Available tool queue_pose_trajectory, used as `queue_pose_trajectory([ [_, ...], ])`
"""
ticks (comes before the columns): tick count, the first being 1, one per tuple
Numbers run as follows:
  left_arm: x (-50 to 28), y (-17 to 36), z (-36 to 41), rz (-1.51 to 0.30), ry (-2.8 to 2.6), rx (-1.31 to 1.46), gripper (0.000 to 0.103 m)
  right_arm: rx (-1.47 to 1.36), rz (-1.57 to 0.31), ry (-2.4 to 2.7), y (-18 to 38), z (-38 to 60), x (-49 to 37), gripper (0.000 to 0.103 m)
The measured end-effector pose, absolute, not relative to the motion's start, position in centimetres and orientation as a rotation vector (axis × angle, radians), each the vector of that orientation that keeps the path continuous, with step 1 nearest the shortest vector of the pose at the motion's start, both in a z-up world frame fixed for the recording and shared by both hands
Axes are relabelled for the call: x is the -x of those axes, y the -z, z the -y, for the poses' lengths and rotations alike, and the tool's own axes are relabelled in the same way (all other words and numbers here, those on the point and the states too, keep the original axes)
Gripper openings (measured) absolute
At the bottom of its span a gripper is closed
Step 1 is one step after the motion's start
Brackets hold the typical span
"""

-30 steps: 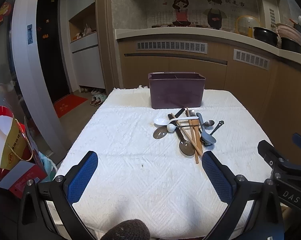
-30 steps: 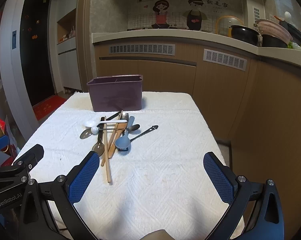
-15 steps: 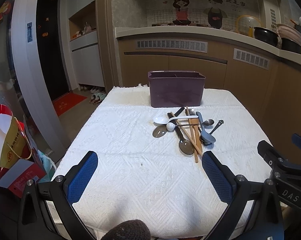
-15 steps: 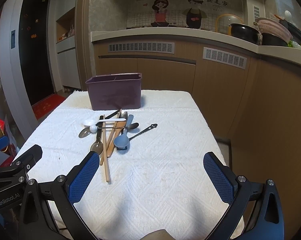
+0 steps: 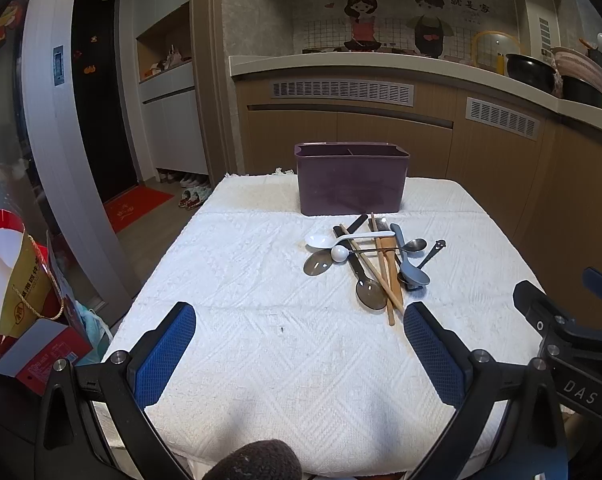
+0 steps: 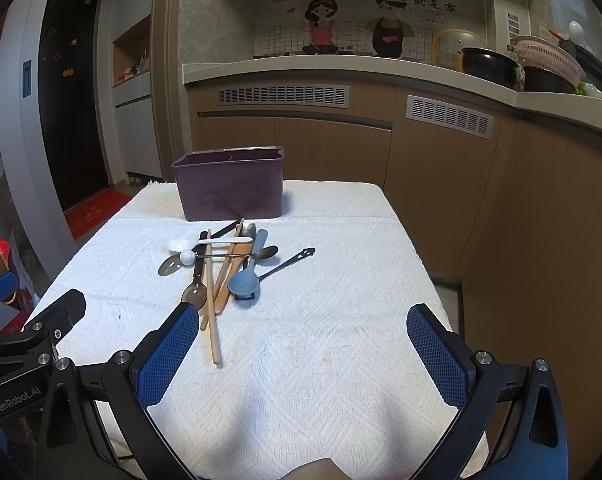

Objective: Organize utensils

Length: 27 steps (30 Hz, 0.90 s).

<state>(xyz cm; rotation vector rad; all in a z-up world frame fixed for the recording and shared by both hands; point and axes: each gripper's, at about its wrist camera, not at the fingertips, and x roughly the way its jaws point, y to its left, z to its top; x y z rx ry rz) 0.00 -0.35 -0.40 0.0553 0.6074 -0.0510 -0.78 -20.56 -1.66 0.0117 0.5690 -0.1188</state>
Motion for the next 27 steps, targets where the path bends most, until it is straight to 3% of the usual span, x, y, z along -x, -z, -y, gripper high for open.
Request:
queue_pose_trajectory([
  [27,0.19,0.53,0.83,-0.61,0.054,-0.06,0.103,-0.016,-0.574,0.116,2.04,20.67,0.89,0.103],
])
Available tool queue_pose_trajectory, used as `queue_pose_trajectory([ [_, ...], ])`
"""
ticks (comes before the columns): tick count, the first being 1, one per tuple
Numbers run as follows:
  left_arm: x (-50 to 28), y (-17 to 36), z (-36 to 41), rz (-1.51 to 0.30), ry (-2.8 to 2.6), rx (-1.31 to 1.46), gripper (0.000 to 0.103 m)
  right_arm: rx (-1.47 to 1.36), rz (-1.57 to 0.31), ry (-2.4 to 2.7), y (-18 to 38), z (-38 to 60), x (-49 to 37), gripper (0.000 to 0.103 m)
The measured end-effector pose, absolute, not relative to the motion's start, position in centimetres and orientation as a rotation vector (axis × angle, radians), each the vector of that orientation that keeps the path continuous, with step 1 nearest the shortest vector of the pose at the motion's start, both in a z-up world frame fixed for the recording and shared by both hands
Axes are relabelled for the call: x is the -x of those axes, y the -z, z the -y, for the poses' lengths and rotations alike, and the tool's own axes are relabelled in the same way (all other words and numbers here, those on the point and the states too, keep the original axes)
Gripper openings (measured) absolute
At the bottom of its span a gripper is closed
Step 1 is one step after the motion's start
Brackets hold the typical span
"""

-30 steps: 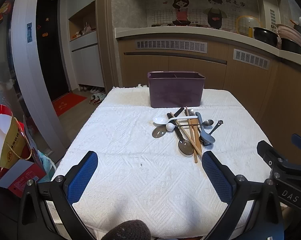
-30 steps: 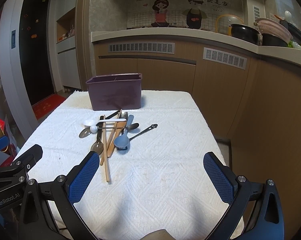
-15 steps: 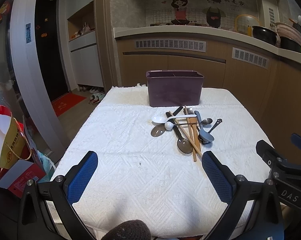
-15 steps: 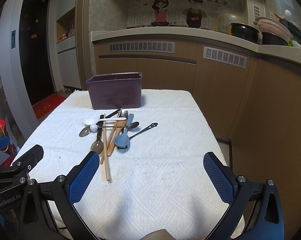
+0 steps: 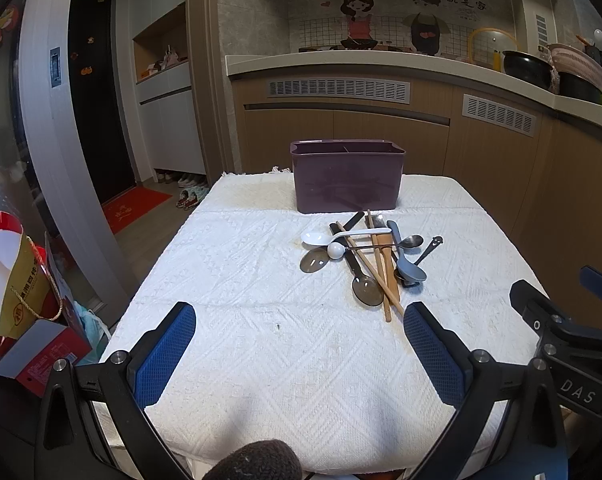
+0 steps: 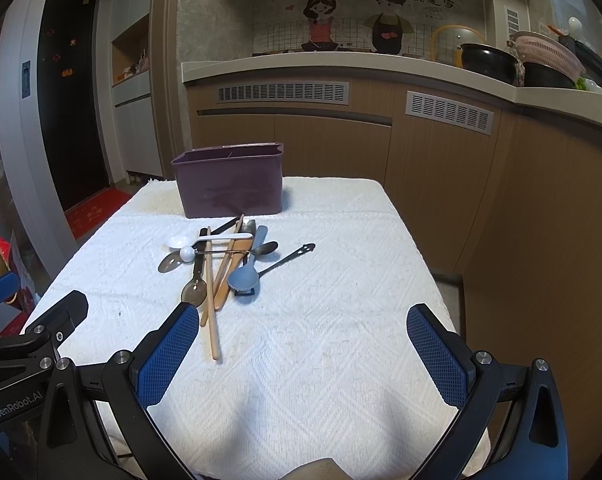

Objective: Organize utensils

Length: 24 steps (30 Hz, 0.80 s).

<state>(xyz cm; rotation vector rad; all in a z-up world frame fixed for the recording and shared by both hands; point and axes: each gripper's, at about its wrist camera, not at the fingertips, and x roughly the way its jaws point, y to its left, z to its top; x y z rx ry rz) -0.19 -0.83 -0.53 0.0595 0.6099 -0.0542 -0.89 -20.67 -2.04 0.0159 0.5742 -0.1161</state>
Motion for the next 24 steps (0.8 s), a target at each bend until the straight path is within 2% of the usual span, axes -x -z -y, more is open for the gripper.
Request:
queue_pose_trajectory([
  [24,-2.2,1.0,0.8,-0.621,0.053,-0.075,0.103,0.001,-0.569,0.123,1.8,21.1,-0.5,0.103],
])
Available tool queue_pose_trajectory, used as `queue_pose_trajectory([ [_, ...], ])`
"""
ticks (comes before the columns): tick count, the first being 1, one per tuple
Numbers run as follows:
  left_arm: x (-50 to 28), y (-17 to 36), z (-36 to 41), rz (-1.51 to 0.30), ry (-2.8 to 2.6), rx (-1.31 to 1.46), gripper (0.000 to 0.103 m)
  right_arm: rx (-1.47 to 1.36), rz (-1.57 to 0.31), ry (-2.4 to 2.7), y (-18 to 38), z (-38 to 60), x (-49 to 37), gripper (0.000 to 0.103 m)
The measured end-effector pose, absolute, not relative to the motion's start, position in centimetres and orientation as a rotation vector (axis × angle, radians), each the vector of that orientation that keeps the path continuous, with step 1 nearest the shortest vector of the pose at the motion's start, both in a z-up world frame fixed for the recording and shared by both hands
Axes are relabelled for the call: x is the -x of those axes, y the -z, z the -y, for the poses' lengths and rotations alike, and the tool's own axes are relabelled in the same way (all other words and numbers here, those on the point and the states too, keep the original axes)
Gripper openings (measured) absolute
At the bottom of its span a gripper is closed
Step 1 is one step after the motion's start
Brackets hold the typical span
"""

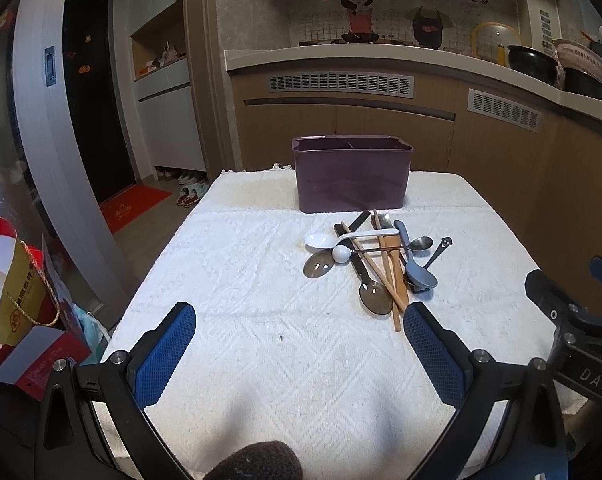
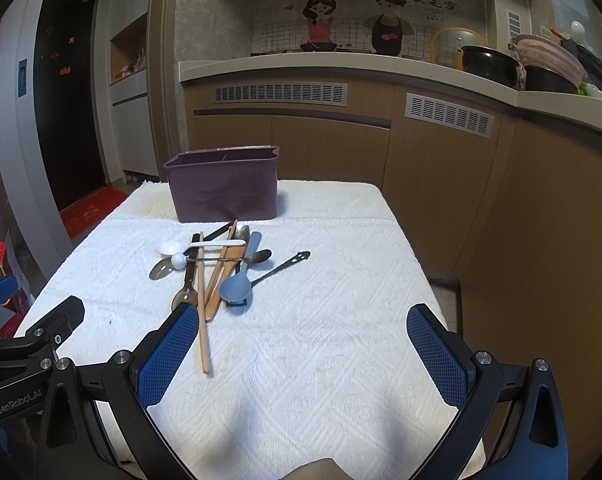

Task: Organize utensils
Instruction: 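Move both tools forward over the utensil pile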

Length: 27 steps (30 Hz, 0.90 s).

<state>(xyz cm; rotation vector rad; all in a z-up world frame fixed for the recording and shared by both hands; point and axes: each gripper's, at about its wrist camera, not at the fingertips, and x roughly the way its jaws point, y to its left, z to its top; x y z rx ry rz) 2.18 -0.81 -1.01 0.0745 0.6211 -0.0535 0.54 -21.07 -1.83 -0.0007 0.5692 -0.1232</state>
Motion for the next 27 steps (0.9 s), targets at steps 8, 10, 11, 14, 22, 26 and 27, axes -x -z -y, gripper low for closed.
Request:
queue_pose_trajectory([
  [8,-6.5,1.8,1.9,-0.637,0.136,-0.112,0.103,0.04,-0.592,0.11,1.9,21.2,-4.5,0.103],
  [10,-8.1,2.3,2.0,-0.672,0.175,-0.103,0.103,0.042,-0.609,0.109,2.2,21.5,-5.9,0.103],
  [11,-8.8,2.5,2.0,-0.682,0.189,-0.102,0.103,0.042,-0.62,0.109,2.4,21.6,-6.6,0.103],
  [14,-11.0,3.4,1.8,-0.719,0.225,-0.092,0.103,0.039,-0.648,0.118,3.1,22.4,-8.5,0.103],
  [22,-16.3,5.7,1.3,-0.899,0.352,-0.111,0.103,0.012,-0.729,0.144,5.8,24.8,-12.0,0.103],
  [26,-18.5,5.7,2.4,-0.993,0.602,-0.129,0.103,0.004,-0.755,0.124,6.8,25.5,-12.8,0.103],
  [27,-19.0,5.5,2.7,-0.994,0.637,-0.152,0.103,0.002,-0.76,0.118,6.9,25.6,-13.0,0.103],
])
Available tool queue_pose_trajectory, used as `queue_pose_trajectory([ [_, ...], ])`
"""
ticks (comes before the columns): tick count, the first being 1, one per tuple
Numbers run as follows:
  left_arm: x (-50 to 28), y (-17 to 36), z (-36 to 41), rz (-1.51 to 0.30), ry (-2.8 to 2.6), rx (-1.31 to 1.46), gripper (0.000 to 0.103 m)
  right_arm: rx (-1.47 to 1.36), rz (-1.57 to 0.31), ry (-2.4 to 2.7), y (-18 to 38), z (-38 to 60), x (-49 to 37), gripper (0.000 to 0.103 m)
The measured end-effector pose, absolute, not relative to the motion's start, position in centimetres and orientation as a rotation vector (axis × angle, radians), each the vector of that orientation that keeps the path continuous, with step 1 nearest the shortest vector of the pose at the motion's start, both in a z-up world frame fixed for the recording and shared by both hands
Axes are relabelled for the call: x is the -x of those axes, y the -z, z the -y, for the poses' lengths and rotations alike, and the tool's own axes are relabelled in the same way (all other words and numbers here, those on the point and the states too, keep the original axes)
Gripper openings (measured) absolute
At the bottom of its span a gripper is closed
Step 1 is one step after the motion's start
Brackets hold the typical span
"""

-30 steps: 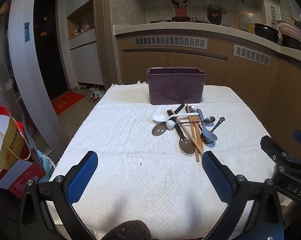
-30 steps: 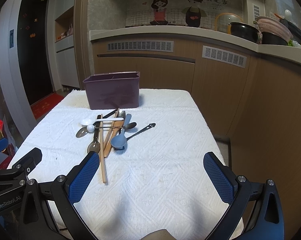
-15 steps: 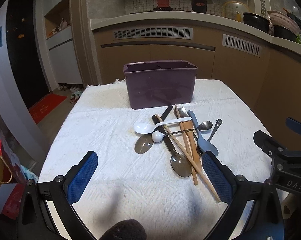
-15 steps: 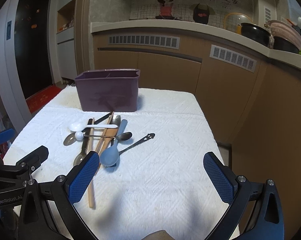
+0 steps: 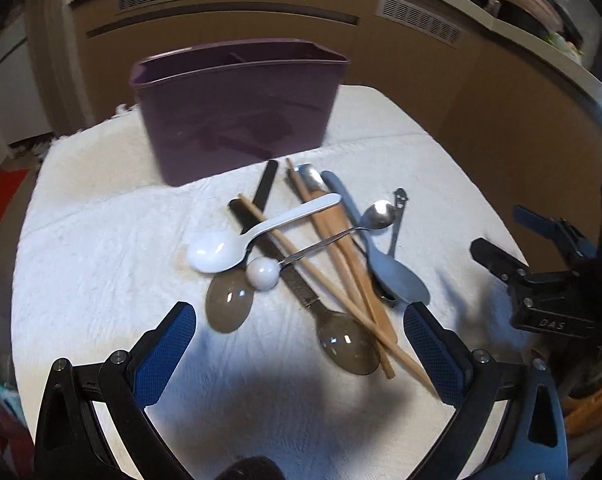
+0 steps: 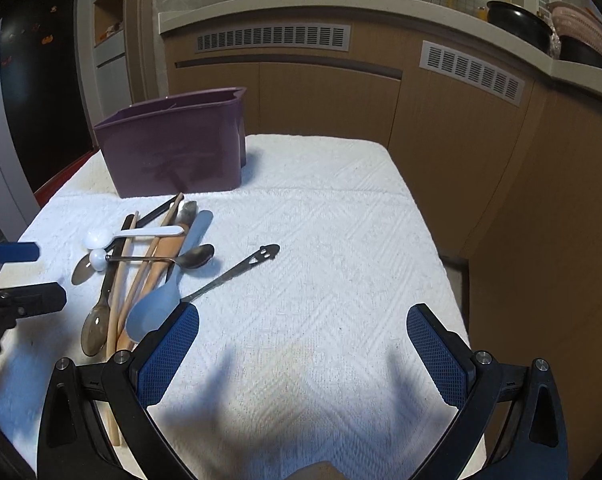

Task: Organize utensils
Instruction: 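Move both tools forward over the utensil pile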

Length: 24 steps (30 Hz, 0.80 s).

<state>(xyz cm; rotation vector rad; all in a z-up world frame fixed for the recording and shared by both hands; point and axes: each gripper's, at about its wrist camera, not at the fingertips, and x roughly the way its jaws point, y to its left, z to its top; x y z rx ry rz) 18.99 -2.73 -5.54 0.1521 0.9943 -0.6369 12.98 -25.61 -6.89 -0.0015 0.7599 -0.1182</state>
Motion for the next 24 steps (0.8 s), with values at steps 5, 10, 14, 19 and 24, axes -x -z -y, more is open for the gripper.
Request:
queue_pose_trajectory([
  [5,-21.9,4.7,3.6,-0.98,0.688,-0.234,0.103,-0.011,-0.785,0.065,7.0,25.6,-13.7,0.103],
  [10,-22.8,5.5,5.2,-0.999,0.725,-0.341,0.083,-0.027,-0.808,0.047,6.9,25.7,-14.3,0.103],
  [14,-22.4,6.6,6.8,-1.038,0.764,-0.422,0.062,-0.032,-0.825,0.056,7.1,26.1,-15.0,0.103],
  [19,-22.9,7.8,7.4,-1.093,0.748,-0.484,0.031,-0.057,-0.829,0.069,7.1,26.6,-15.7,0.103],
  [24,-24.1,8.0,7.7,-1.173,0.744,-0.44,0.031,-0.077,-0.831,0.065,7.3,26.8,-15.7,0.103],
])
